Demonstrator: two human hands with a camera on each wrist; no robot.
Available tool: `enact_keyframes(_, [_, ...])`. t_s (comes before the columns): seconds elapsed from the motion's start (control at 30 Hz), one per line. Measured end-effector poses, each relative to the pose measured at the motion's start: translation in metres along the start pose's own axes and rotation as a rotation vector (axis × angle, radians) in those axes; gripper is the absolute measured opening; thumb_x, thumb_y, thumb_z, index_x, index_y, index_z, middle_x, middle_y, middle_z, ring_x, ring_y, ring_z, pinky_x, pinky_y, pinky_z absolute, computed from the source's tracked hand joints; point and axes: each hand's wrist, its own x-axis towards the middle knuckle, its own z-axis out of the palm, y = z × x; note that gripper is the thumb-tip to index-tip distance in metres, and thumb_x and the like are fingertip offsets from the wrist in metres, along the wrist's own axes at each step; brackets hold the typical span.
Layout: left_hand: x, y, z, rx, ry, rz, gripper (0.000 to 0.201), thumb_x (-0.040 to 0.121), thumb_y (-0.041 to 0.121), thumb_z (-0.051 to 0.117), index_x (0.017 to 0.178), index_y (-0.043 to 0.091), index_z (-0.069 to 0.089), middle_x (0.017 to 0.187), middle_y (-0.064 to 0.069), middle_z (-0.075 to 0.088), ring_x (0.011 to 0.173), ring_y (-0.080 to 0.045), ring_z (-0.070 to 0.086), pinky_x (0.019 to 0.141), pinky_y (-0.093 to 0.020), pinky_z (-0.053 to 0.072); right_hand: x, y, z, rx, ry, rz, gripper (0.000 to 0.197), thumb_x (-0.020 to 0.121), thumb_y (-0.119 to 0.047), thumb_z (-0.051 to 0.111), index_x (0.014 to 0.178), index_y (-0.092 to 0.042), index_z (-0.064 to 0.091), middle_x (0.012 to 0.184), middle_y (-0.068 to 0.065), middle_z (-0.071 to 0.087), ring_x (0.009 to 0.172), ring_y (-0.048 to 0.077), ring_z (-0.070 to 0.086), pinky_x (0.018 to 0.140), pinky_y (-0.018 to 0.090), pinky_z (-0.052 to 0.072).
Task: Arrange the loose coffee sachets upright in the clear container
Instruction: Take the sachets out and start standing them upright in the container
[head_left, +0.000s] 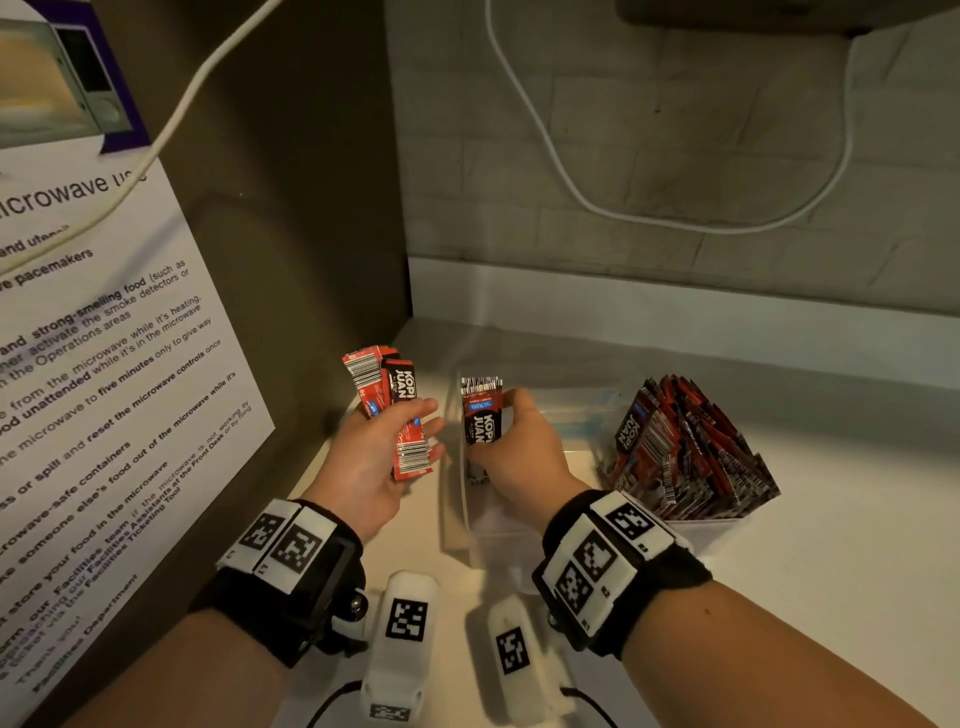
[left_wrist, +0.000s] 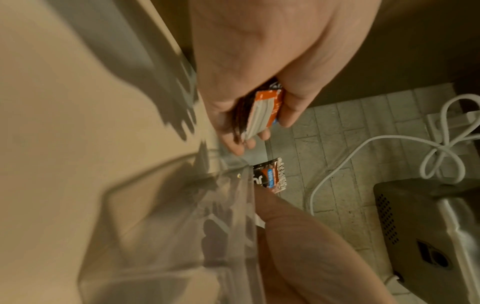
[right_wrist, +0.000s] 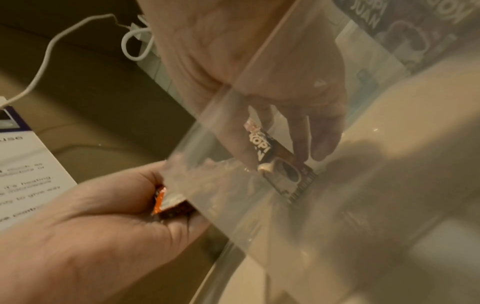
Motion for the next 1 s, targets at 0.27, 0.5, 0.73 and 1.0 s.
enact_keyframes(0.27, [-0.004,-0.006,-0.003,0.042,-0.065,0.015,0.007,0.084,0.01,0.068,0.083,0.015,0.064,0.057,0.001,0.064,0.045,-0.012,0.06,0.046,-0.022,0.048,-0.021,-0.026,-0.024,0.149,0.168,-0.125,0.042,0.079,-0.016,0.072,0.113,-0.021,0.047,0.089,-0.003,0.055,0.077,0.016,0.058,0.064,0.031,0.05])
enact_keyframes(0.5, [-0.011,-0.006,0.008,0.168,-0.246,0.132,0.024,0.076,-0.01,0.068,0.091,0.008,0.07,0.072,-0.008,0.07,0.06,-0.018,0.064,0.049,-0.024,0.049,-0.029,-0.04,-0.025,0.571,-0.184,0.051,0.006,0.084,-0.001,0.063,0.085,-0.007,0.064,0.053,0.0,0.052,0.037,0.006,0.039,0.037,0.017,0.027])
enact_keyframes(0.73, [-0.005,0.003,0.009,-0.035,-0.18,-0.023,0.035,0.065,0.038,0.071,0.09,0.013,0.064,0.066,-0.001,0.063,0.053,-0.011,0.058,0.045,-0.022,0.046,-0.027,-0.04,-0.04,1.032,-0.137,-0.071,0.01,0.082,0.0,0.063,0.08,-0.009,0.064,0.07,0.012,0.065,0.061,0.017,0.063,0.057,0.022,0.052])
enact_keyframes(1.0, [-0.002,0.013,0.015,-0.303,-0.136,0.007,0.033,0.069,0.0,0.068,0.093,0.019,0.056,0.089,-0.008,0.073,0.068,-0.015,0.068,0.049,-0.02,0.051,-0.032,-0.032,-0.038,0.905,-0.121,-0.186,0.018,0.076,-0.012,0.064,0.09,-0.002,0.067,0.088,0.014,0.069,0.082,0.022,0.064,0.075,0.029,0.051])
